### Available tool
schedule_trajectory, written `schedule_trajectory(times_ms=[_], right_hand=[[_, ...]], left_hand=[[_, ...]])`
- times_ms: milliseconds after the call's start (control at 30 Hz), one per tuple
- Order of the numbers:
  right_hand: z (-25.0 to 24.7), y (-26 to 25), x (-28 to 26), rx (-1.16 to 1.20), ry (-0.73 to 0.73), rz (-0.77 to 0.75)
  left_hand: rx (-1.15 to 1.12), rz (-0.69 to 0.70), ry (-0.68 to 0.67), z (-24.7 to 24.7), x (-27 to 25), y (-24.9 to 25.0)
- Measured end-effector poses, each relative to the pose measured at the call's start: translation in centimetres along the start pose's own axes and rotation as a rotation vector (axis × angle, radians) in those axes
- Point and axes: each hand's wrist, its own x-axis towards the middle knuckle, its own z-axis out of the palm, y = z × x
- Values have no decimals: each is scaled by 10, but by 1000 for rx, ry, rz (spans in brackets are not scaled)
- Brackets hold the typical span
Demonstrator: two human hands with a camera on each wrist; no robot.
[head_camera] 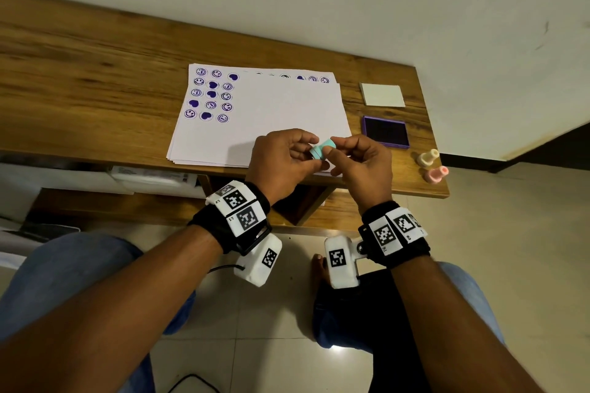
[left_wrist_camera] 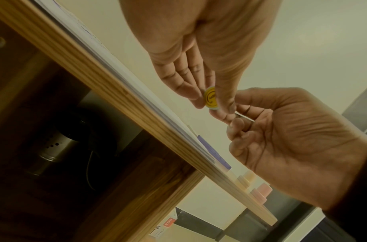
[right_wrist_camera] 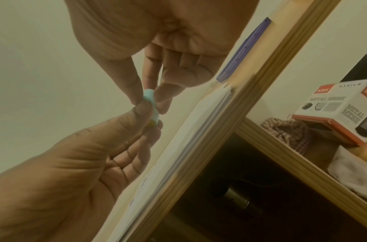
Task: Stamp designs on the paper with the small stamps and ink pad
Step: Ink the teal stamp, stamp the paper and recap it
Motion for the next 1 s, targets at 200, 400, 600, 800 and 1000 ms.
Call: schedule_trajectory(times_ms=[200,400,600,800,1000], right_hand=[[1,-7,-3,52,-47,26],[-6,-8,0,-121,-224,-41],[-4,0,0,-309,-143,-157],[-7,3,1,-392,-137,-249],[-8,3,2,-315,-234,-159]], left_hand=[[54,15,24,0,-2,-1],[-149,-158,19,-2,6,-1],[-243,-227,-65,0,5,2],[-289,-253,-108,1,2,3],[-123,-212,-82,1,0,-3]])
